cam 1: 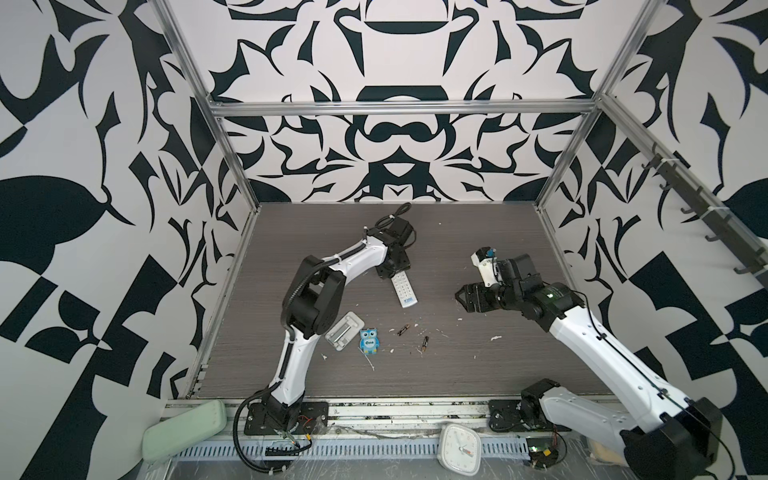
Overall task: Load the batteries into the remote control
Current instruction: 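Lift the remote upright with the left gripper while the right gripper approaches it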
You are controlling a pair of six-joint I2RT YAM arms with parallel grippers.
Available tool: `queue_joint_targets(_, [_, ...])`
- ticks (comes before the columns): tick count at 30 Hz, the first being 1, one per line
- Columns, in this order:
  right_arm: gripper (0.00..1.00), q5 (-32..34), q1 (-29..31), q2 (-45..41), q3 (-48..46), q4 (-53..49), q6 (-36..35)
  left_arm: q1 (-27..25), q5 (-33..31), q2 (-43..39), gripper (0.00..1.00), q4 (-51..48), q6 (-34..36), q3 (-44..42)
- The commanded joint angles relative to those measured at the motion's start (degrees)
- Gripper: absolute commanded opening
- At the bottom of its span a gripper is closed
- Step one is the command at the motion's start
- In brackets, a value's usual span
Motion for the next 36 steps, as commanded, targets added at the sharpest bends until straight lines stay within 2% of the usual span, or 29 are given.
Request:
queue_joint_targets(1, [0.83, -10.03, 0.18, 0.48, 1.73, 7.11, 1.43, 0.51, 4.26, -8.78, 0.28, 12.19, 0.49, -4.01])
queue_joint_targets(5, [0.84, -15.45, 0.26, 1.36, 2.21, 12.03, 1.60, 0.96, 5.36, -16.57, 0.28, 17.81, 2.04, -8.62])
queue_joint_targets(9, [0.86, -19.46, 0.23, 2.84, 2.69, 15.68, 1.99, 1.25, 5.85, -21.73, 0.28, 18.33, 1.85, -10.17])
queue_joint_targets(14, [0.86, -22.96, 0.19, 4.89, 4.16, 20.22, 5.01, 1.25, 9.35, -26.45, 0.28, 26.22, -2.67, -14.55])
queue_joint_targets(17, [0.85, -23.68, 0.24, 4.90, 4.93, 19.84, 4.01, 1.25, 10.62, -28.18, 0.28, 30.56, -4.82, -17.00])
queue_joint_targets(21, [0.86, -23.75, 0.33, 4.54, 5.98, 17.85, 1.56, 1.07, 12.46, -29.04, 0.28, 31.10, -4.73, -17.09])
queue_joint_targets(26, [0.90, -26.31, 0.33, 4.27, 8.16, 17.54, 3.77, 1.15, 15.63, -31.32, 0.29, 34.69, -2.03, -18.57])
queue_joint_targets(29, [0.99, -29.81, 0.18, 4.51, 10.01, 15.74, 5.18, 1.83, 19.85, -32.78, 0.29, 35.26, 0.54, -18.30])
queue_joint_targets(36, [1.00, -37.58, -0.72, 3.66, 12.56, 13.83, 5.90, 4.79, 33.49, -36.36, 0.31, 36.99, 2.52, -18.14])
